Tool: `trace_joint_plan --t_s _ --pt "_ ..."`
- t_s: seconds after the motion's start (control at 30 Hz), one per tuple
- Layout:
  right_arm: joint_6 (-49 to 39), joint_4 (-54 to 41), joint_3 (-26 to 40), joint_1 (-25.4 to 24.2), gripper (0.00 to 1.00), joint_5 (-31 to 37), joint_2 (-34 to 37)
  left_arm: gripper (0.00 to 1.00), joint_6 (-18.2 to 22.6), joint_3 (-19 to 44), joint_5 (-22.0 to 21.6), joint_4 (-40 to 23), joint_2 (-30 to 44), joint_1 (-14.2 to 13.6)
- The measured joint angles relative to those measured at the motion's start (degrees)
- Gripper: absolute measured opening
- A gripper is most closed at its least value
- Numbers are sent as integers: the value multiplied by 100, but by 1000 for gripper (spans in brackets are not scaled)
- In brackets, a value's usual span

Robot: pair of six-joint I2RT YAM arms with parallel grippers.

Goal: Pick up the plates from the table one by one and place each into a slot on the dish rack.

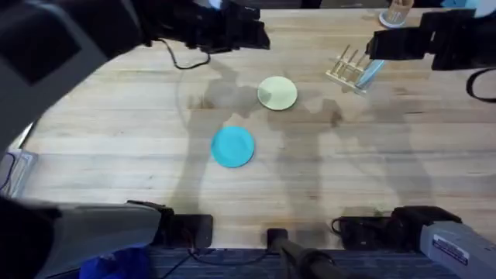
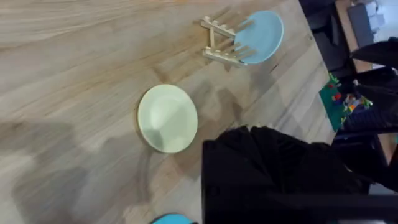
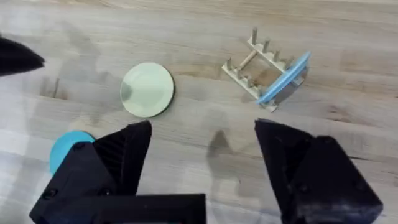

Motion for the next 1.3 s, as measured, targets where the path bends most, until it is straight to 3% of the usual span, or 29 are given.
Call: trace_joint_plan --t_s 0.23,0.9,1.3 --pt "0 2 0 0 996 0 0 40 -16 0 35 326 625 -277" --pt "0 0 0 0 996 0 0 40 -37 0 49 364 1789 -274" --pt "0 0 0 0 995 0 0 40 -36 0 47 475 1878 -274"
